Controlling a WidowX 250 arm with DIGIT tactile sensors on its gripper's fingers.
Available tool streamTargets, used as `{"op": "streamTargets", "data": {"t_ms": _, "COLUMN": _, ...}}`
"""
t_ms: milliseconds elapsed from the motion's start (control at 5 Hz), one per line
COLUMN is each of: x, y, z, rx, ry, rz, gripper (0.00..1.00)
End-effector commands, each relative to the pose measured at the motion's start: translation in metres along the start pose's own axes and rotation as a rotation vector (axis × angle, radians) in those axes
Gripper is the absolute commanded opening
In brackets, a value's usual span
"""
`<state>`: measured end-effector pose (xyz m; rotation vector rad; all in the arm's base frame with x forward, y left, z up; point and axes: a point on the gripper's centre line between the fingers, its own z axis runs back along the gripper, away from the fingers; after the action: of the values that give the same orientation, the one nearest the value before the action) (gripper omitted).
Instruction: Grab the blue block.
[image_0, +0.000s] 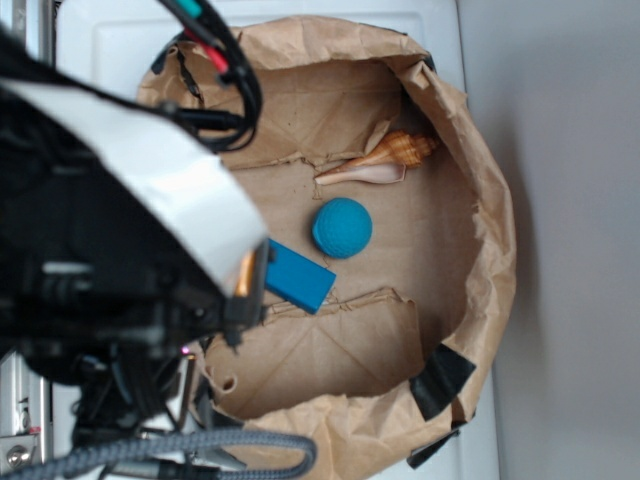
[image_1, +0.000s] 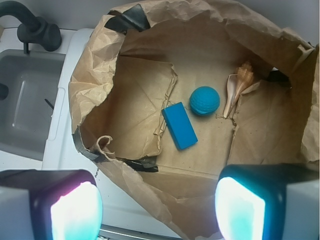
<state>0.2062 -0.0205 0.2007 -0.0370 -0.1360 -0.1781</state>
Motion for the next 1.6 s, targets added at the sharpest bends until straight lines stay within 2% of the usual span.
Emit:
{"op": "streamTargets", "data": {"t_ms": 0, "x": 0.025, "y": 0.019, "z": -0.041, "rx": -0.032, "ry": -0.04, "rz": -0.238, "gripper": 1.0}}
{"op": "streamTargets", "data": {"t_ms": 200, "x": 0.041, "y": 0.037, "z": -0.094, "rx": -0.024, "ry": 0.01, "rz": -0.291, "gripper": 1.0}}
{"op": "streamTargets", "data": {"t_ms": 400, "x": 0.048, "y": 0.046, "z": -0.124, "rx": -0.043, "ry": -0.027, "rz": -0.326, "gripper": 1.0}}
{"op": "streamTargets", "data": {"t_ms": 600, "x": 0.045, "y": 0.041, "z": -0.141, "rx": -0.06, "ry": -0.047, "rz": -0.355, "gripper": 1.0}}
{"op": "streamTargets", "data": {"t_ms": 800, "x": 0.045, "y": 0.028, "z": -0.161, "rx": -0.119, "ry": -0.08, "rz": -0.347, "gripper": 1.0}}
{"op": "streamTargets", "data": {"t_ms": 1000, "x": 0.041, "y": 0.019, "z": -0.166, "rx": -0.14, "ry": -0.048, "rz": -0.373, "gripper": 1.0}}
{"op": "streamTargets", "data": {"t_ms": 1200, "x": 0.037, "y": 0.019, "z": -0.139, "rx": -0.161, "ry": -0.088, "rz": -0.356, "gripper": 1.0}}
{"op": "streamTargets", "data": {"t_ms": 1400, "x": 0.037, "y": 0.031, "z": -0.124, "rx": -0.232, "ry": -0.089, "rz": -0.33, "gripper": 1.0}}
